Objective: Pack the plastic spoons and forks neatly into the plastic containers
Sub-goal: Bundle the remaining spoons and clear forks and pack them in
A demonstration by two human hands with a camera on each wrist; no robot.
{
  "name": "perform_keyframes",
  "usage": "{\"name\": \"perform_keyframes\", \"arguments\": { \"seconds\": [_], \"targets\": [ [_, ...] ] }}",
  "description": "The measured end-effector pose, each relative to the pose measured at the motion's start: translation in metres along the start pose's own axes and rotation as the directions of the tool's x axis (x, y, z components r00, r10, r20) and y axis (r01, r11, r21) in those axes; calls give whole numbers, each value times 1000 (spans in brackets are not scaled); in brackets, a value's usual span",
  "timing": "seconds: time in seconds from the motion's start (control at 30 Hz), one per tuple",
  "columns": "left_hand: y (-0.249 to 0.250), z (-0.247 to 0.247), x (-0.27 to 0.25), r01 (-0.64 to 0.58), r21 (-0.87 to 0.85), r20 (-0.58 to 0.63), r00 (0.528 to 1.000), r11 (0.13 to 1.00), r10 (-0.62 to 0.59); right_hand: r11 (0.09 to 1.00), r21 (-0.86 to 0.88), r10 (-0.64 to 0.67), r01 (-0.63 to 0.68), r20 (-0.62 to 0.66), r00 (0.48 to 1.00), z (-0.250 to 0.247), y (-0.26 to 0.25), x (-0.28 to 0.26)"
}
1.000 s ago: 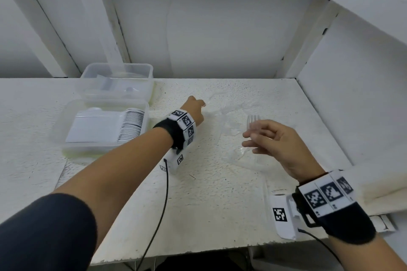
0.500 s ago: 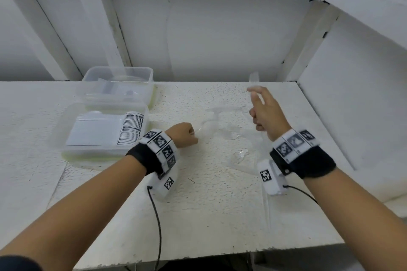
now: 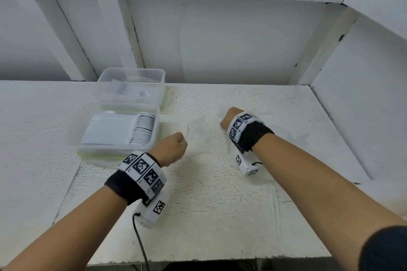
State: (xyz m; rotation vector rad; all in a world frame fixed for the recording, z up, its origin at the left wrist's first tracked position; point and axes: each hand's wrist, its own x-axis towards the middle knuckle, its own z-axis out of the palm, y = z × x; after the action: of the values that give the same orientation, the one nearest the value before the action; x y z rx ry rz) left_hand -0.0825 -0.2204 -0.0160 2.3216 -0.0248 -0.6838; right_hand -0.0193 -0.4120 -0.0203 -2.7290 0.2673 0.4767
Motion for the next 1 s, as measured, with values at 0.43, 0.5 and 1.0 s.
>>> {"name": "perform_keyframes", "arguments": {
  "seconds": [0.43, 0.5, 1.0],
  "targets": [
    [85, 13, 87, -216, 118, -266, 934, 969, 240, 551, 749, 11, -367, 433, 901, -54, 52, -91],
    [103, 23, 102, -220, 141, -216, 945, 965, 247, 470, 827, 57, -308, 320, 946, -57, 65, -95],
    [117, 52, 128, -124, 384, 93, 991, 915, 95, 705, 662, 329, -255, 13, 944, -52, 124, -50]
  ]
}}
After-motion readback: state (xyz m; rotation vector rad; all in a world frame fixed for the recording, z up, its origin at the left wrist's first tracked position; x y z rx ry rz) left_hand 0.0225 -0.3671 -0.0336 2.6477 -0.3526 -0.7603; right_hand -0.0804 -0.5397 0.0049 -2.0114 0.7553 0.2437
